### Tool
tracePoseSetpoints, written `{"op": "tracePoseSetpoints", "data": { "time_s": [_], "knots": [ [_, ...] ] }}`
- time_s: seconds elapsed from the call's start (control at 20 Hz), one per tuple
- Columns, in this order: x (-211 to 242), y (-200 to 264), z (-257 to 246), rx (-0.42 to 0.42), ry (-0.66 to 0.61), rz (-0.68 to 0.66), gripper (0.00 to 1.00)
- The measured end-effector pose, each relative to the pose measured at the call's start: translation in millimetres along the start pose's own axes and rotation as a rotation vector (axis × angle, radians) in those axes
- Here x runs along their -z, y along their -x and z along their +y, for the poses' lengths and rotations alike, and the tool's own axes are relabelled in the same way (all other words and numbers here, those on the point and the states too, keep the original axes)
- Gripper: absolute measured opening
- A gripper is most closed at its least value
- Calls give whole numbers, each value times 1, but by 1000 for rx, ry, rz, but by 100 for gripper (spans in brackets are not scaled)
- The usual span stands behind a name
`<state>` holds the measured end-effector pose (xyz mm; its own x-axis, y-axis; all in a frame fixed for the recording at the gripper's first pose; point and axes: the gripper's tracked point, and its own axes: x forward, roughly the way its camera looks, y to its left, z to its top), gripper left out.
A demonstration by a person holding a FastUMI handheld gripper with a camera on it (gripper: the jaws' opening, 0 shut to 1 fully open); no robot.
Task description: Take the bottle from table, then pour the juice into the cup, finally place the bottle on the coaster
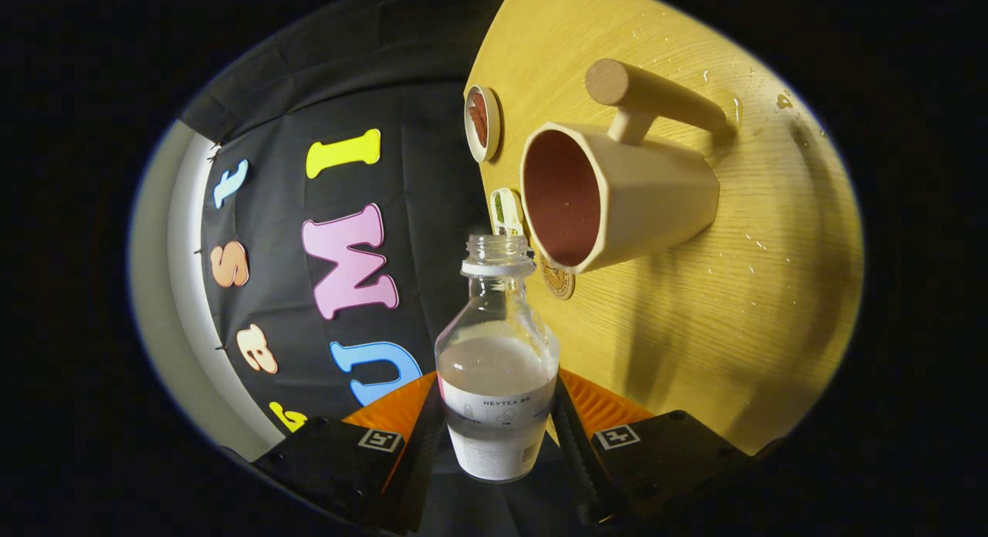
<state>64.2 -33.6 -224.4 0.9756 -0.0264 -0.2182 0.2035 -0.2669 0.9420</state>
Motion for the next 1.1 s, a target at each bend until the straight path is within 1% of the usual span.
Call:
{"op": "tracePoseSetpoints", "data": {
  "time_s": [0.35,0.55,1.1],
  "knots": [
    [-1,0,1,3,-75,-10,75],
    [-4,0,5,-11,-107,-16,75],
    [0,3,5,-26,-156,-17,75]
  ]
}}
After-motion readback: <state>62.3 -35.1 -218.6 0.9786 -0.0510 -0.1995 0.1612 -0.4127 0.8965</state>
